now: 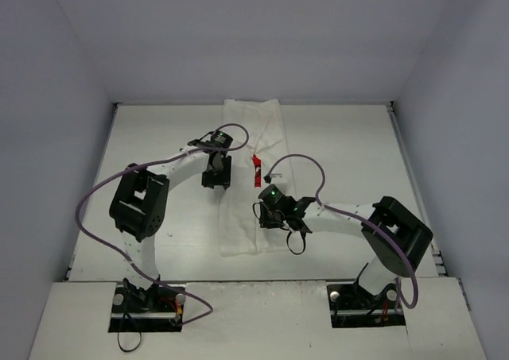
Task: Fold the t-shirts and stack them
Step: Rotate the tshirt 90 degrees, then grab the bottom of the folded rectangular tshirt with both arms
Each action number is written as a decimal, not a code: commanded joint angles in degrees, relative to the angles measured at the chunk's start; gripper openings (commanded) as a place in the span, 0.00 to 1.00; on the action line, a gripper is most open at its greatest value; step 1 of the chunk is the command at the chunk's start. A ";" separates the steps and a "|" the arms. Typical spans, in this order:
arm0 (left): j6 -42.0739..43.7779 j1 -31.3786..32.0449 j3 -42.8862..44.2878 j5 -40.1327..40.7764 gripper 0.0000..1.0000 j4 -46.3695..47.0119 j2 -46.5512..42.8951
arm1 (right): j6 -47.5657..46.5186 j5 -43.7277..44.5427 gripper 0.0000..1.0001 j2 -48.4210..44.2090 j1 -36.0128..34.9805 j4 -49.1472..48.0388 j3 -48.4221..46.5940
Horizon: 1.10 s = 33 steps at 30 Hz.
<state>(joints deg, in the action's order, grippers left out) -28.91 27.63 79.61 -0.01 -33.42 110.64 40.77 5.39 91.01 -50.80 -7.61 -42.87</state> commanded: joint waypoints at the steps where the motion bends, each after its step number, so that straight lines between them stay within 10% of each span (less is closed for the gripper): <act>1: -0.81 -1.00 -4.18 -1.65 0.46 -3.14 -15.21 | -3.73 7.51 0.28 -6.45 -0.35 9.53 -5.58; 4: -6.07 -0.56 -11.93 -5.01 0.52 -2.97 -26.96 | -6.76 11.73 0.73 -10.67 1.32 16.34 -7.66; 6: -8.61 0.66 -15.78 -6.75 0.53 -2.79 -30.98 | -7.46 11.14 0.77 -13.73 4.11 18.77 -6.19; 15: -20.07 9.60 -31.60 -8.60 0.53 2.35 -38.29 | -6.35 -0.06 0.53 -22.82 10.95 19.30 7.44; 33: -25.42 14.89 -41.64 -11.31 0.46 8.74 -34.35 | -2.80 -4.87 0.52 -25.79 10.99 19.08 16.06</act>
<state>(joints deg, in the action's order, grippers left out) -51.80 41.67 39.04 -10.85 -26.32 76.41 36.91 0.98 65.69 -39.79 11.42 -26.96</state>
